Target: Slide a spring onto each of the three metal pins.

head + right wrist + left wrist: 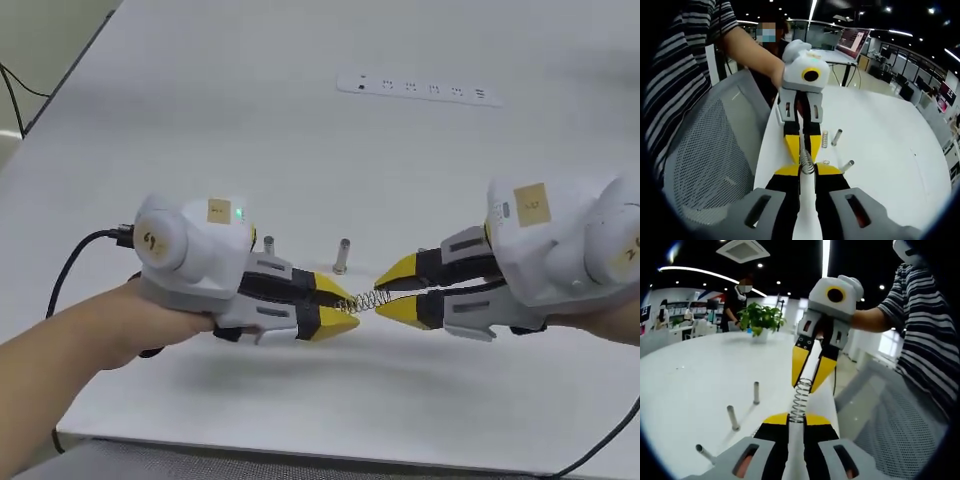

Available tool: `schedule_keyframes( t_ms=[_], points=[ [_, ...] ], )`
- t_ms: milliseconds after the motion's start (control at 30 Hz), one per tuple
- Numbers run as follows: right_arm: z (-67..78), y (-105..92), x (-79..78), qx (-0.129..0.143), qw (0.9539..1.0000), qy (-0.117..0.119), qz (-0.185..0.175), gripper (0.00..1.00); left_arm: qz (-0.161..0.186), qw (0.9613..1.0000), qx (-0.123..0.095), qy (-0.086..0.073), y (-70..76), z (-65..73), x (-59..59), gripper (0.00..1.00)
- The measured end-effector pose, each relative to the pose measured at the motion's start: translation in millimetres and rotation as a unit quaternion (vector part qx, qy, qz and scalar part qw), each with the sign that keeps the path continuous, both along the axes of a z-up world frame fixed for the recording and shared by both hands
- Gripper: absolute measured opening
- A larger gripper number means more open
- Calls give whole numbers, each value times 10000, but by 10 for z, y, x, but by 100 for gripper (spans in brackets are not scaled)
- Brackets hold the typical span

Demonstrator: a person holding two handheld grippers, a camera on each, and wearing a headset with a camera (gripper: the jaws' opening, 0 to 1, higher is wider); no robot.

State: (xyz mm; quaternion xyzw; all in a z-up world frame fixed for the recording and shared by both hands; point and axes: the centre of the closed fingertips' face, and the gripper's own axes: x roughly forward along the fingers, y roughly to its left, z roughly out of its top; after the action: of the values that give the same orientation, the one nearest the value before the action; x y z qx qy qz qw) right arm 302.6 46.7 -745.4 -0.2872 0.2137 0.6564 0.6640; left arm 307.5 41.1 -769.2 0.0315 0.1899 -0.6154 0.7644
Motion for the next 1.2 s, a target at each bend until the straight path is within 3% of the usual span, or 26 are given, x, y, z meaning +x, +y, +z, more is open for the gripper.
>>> schedule_keyframes(
  t_ms=[300,367,900,1200],
  points=[
    [71,87,-8,160,9999,-17,-29,7,16,9998,133,-130,-39,-39,-5,2],
    [116,143,-8,320,9995,32,-64,7,-8,9997,161,-159,-52,-43,-9,2],
    [156,306,-23,512,9978,-414,-5,7,68,9994,205,-270,-10,-36,22,2],
    [148,330,-29,546,9973,-487,10,7,94,9991,270,-299,7,-41,21,2]
  ],
)
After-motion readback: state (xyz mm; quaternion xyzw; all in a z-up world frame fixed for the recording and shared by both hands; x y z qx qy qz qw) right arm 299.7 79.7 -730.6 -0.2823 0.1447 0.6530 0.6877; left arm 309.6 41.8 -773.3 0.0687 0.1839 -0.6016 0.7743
